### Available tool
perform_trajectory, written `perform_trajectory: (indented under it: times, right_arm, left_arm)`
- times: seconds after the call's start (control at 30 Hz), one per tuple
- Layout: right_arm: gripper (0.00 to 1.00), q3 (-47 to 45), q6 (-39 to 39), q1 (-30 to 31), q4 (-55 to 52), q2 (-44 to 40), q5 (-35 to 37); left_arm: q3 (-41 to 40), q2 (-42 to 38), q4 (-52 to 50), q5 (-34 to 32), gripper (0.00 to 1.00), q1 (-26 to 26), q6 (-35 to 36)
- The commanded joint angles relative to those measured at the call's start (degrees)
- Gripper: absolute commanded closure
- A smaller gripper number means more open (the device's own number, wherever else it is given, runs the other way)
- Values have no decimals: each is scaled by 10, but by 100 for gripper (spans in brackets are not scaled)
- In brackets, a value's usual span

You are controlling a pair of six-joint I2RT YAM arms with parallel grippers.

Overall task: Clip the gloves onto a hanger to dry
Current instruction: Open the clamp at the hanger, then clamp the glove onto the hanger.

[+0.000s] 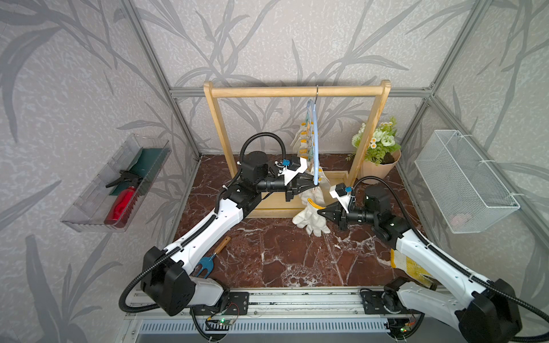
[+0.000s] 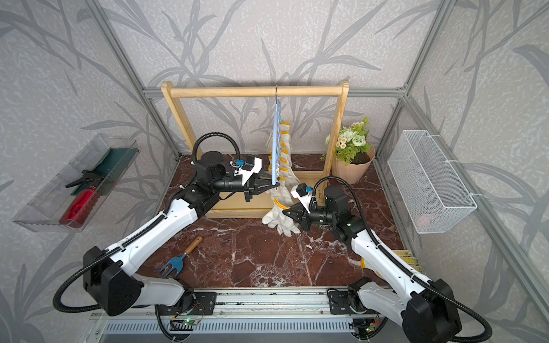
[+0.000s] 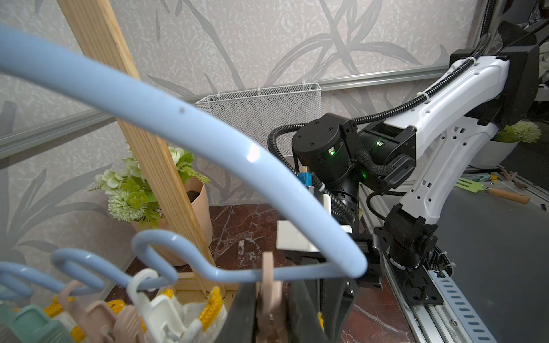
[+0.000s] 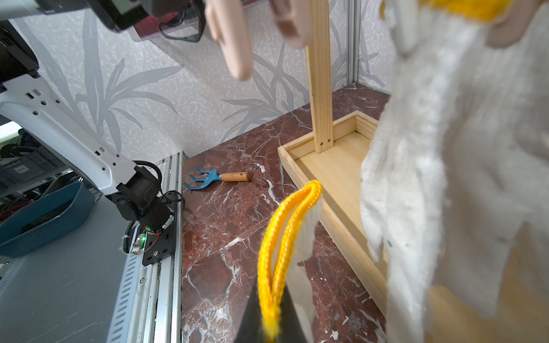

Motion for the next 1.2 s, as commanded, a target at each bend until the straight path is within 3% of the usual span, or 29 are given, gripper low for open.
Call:
perform_trajectory:
  times: [0.0,0.73,1.17]
  right_arm:
    - [100,45,-12,0,22,13,-45]
    - [100,139,-82,-45,-9,71,-164]
    - [100,158,-138,-47,-65,95,-155]
  left_arm:
    - [-5,-15,1,-4,100,2,11]
    - [19,-4,-32,21,100,2,24]
    - [33,3,-52,31,100,7,30]
